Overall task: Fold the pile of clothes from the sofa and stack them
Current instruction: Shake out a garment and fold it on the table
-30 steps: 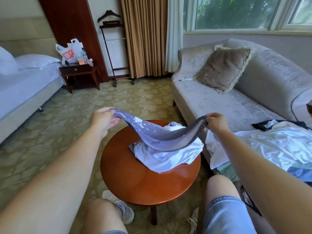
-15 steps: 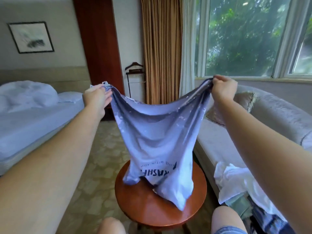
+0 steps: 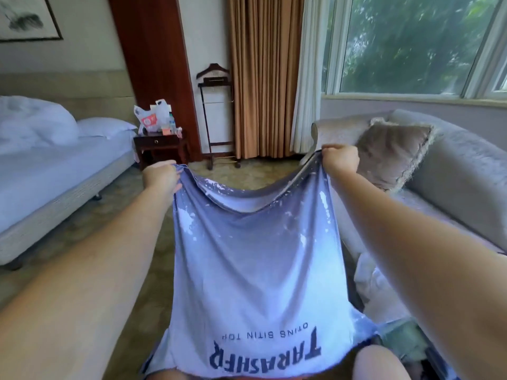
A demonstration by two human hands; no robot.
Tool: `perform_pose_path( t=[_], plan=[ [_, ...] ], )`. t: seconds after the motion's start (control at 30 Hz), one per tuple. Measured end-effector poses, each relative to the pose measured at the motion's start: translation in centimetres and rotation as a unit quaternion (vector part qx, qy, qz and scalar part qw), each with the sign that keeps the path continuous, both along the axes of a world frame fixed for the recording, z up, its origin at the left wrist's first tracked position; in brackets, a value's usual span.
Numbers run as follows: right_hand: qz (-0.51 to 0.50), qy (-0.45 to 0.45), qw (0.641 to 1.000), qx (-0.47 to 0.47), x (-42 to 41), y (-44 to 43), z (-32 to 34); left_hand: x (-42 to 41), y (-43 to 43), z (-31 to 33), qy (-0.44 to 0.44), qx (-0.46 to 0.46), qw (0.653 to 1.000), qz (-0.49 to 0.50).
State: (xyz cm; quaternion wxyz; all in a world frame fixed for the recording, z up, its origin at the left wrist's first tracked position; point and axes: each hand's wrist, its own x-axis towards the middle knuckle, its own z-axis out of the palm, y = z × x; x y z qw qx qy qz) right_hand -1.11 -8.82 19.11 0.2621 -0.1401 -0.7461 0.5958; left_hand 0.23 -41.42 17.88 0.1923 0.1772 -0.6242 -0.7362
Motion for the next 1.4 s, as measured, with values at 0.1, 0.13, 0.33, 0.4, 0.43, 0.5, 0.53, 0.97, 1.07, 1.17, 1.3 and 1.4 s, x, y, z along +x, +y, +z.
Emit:
perform_pose_path(
  t=[0.1,0.13,0.33,0.4,0.43,0.5,0.53,0.97,1.07,1.17,1.3,1.4],
  plan=[
    [0.000,0.095,0.995,-0.016,-3.2,-2.0,5.7,-3.4,-0.6,5.5,0.051,-0.058,0.997,0.023],
    [0.005,0.127,0.992,-0.026,-3.8,-2.4,8.5,-4.1,-0.8,8.2,0.090,-0.068,0.993,0.023],
    [0.031,0.226,0.972,-0.064,-1.1,-0.9,15.8,0.7,-0.7,15.2,0.205,-0.017,0.978,0.024],
    [0.032,0.208,0.975,-0.067,0.3,0.8,14.1,3.1,-1.5,13.4,0.193,-0.021,0.981,0.014],
    [0.032,0.191,0.979,-0.063,0.8,1.6,13.0,4.1,-2.0,12.2,0.182,-0.023,0.983,0.006],
    [0.032,0.149,0.987,-0.049,2.2,3.3,10.6,6.3,-2.7,9.5,0.140,-0.044,0.989,-0.020],
    [0.035,0.124,0.991,-0.040,3.0,4.1,9.5,7.3,-2.9,8.3,0.111,-0.065,0.991,-0.033],
    [0.289,-0.495,0.770,0.281,12.9,12.0,-9.6,15.4,-2.0,-6.9,-0.465,-0.438,0.626,-0.446],
    [0.289,-0.591,0.669,0.344,13.4,11.5,-12.5,15.1,-0.2,-9.3,-0.515,-0.428,0.567,-0.480],
    [0.252,-0.558,0.710,0.349,11.7,10.7,-15.2,13.3,1.0,-11.8,-0.502,-0.465,0.583,-0.438],
    [0.233,-0.456,0.799,0.316,8.8,6.8,-19.1,9.3,2.5,-16.5,-0.372,-0.585,0.638,-0.336],
    [0.255,-0.394,0.786,0.403,7.3,3.1,-22.5,6.7,3.8,-21.0,-0.323,-0.622,0.636,-0.324]
  ],
)
